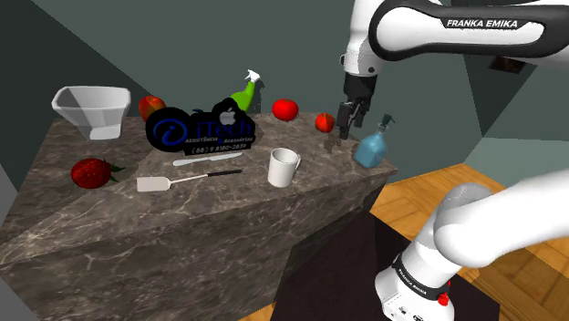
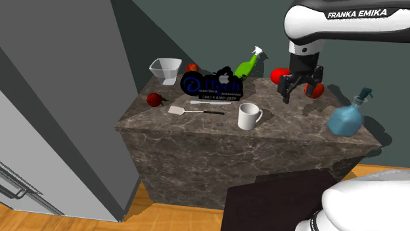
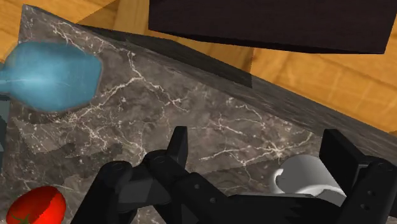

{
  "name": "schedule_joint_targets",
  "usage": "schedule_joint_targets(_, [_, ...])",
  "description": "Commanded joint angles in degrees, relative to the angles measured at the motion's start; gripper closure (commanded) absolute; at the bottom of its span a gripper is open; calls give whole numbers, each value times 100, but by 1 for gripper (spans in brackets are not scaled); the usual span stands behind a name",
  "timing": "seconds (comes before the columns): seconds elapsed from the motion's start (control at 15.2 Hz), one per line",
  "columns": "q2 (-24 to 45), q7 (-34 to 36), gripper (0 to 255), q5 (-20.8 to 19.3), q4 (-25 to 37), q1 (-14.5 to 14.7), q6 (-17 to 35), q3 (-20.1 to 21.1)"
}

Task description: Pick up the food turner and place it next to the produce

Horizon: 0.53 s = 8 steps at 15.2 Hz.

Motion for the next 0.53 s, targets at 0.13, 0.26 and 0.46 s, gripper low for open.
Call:
schedule_joint_targets(0.13, [851, -498, 0, -28, 319, 180, 600, -24])
schedule_joint_targets(0.26, [1246, -739, 0, -28, 512, 267, 830, -16])
schedule_joint_targets(0.46, [1830, -1094, 0, -22, 838, 392, 1132, 18])
